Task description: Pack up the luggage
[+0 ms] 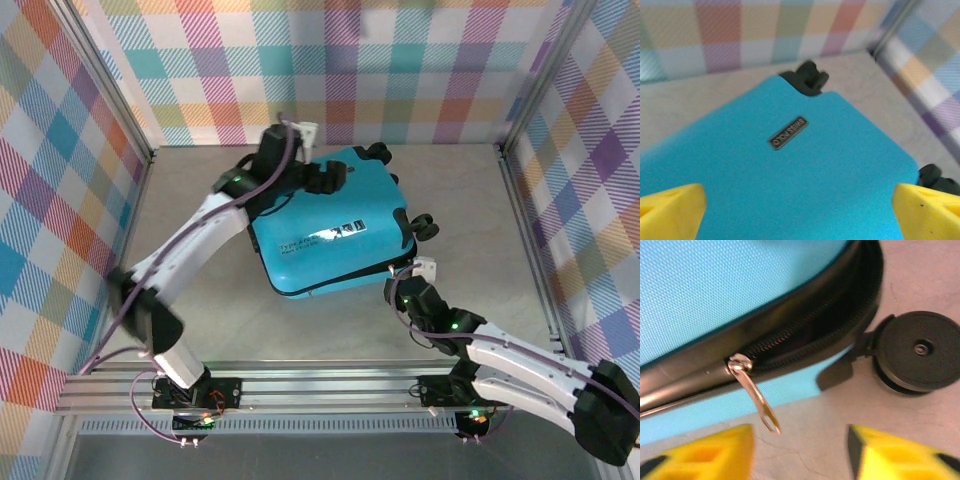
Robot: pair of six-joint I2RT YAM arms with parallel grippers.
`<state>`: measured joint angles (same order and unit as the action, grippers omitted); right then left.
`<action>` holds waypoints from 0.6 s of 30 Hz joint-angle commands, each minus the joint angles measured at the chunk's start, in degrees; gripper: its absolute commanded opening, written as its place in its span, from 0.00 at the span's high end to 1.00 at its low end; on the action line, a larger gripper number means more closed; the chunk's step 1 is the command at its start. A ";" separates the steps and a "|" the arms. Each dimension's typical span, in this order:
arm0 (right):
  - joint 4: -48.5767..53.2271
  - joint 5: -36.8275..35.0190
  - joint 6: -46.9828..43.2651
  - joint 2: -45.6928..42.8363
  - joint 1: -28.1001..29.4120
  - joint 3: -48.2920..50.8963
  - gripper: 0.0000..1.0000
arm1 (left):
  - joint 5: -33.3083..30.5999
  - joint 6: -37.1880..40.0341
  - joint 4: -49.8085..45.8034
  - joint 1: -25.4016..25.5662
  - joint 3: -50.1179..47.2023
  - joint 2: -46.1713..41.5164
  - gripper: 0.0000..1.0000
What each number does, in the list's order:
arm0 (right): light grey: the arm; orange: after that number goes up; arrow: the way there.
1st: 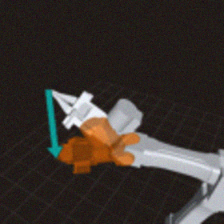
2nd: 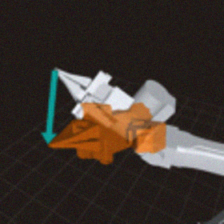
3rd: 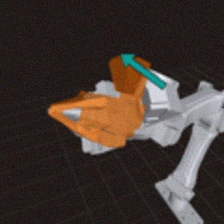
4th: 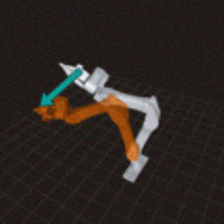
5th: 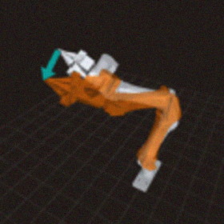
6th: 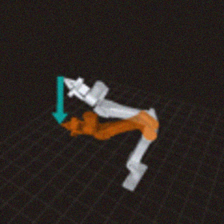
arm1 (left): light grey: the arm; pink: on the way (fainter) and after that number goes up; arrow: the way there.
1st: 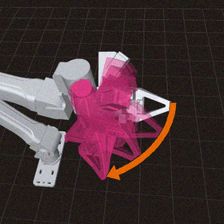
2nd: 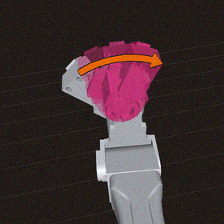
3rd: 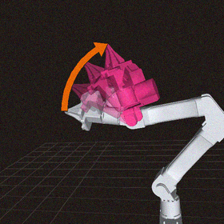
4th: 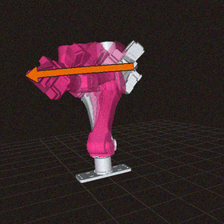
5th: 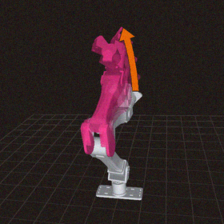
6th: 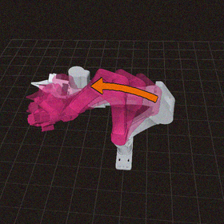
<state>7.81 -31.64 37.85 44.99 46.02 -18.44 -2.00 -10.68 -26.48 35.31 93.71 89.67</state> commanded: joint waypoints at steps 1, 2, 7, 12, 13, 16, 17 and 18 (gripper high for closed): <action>11.30 3.84 -0.42 -7.55 -1.97 -1.52 0.36 | -6.34 -4.17 0.99 -2.00 -10.02 -10.54 0.03; 12.75 4.91 -0.43 -9.80 -2.56 -1.84 0.35 | -7.08 -5.36 1.07 -3.14 -13.64 -13.68 0.03; 15.97 7.30 -1.13 -14.00 -3.38 -3.08 0.34 | -8.27 -9.40 0.10 -6.86 -27.05 -24.81 0.02; 12.44 9.32 -3.51 -8.78 -3.69 -4.01 0.56 | -6.55 -13.61 0.55 -7.99 -35.89 -30.12 0.03; 11.01 9.92 -4.06 -6.92 -3.68 -4.19 0.59 | -5.84 -14.44 0.66 -8.04 -37.20 -30.65 0.03; 7.44 10.81 -5.38 -1.75 -3.66 -4.76 0.59 | -6.47 -16.75 -0.33 -7.98 -40.58 -32.80 0.05; 6.73 10.72 -5.70 -0.70 -3.66 -4.85 0.59 | -5.82 -17.73 0.47 -8.01 -42.06 -33.92 0.05; 5.87 10.43 -5.97 0.53 -3.66 -4.85 0.59 | -4.11 -18.65 1.92 -7.98 -43.80 -35.07 0.06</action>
<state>17.54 -22.13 33.95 43.64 42.65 -21.26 -8.27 -25.19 -26.63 27.59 52.51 58.30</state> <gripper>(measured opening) 0.411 0.948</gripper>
